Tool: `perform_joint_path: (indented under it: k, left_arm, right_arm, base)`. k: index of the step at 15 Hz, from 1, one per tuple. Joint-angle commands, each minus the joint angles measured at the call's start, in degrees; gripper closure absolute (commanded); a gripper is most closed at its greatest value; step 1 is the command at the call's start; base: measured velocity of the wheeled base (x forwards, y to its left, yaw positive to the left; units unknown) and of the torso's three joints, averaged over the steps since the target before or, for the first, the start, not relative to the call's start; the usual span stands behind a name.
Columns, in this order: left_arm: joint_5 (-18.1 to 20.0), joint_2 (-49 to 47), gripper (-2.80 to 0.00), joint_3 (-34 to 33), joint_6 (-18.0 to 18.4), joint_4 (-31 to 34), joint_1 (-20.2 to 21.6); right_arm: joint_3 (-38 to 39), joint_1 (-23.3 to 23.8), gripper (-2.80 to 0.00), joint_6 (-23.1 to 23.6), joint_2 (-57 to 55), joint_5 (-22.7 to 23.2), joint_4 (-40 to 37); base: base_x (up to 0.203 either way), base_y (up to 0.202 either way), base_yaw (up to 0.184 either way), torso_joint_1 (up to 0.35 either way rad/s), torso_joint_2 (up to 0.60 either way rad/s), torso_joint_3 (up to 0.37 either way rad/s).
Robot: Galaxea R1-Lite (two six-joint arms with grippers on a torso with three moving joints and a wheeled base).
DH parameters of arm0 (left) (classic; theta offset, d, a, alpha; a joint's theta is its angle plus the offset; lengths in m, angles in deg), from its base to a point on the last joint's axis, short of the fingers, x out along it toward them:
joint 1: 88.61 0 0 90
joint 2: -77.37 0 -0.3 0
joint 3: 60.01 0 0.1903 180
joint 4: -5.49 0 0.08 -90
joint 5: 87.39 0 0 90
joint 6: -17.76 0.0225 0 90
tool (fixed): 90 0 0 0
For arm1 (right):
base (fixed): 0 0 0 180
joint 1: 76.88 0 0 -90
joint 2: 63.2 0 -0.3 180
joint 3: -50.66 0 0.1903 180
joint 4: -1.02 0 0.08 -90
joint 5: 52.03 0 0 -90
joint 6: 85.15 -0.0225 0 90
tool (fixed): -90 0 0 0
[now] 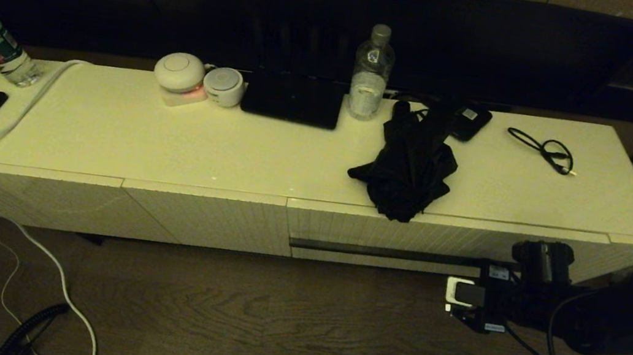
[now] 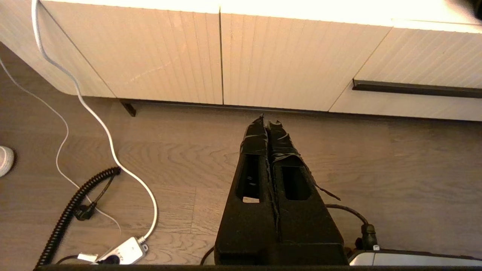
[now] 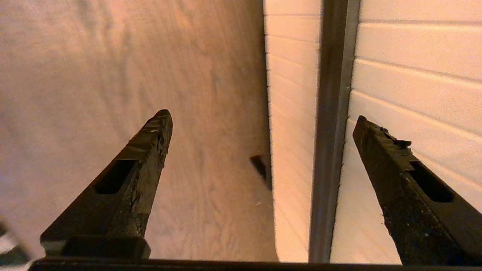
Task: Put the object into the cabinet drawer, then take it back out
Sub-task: Open the drawer
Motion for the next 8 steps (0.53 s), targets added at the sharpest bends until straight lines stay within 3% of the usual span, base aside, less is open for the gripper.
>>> perform_joint_path:
  k: [1, 8]
  left_arm:
    - [-0.01, 0.09, 0.0, 0.0, -0.06, -0.02, 0.02]
    - [-0.01, 0.09, 0.0, 0.0, -0.06, -0.02, 0.02]
  right_arm:
    - [-0.7, 0.09, -2.8, 0.42, -3.29, 0.02, 1.51]
    - [-8.97, 0.24, -2.8, 0.42, -8.13, -0.88, 1.08]
  base:
    - [0.0, 0.0, 0.0, 0.0, 0.0, 0.0]
    - [0.0, 0.0, 0.0, 0.0, 0.0, 0.0]
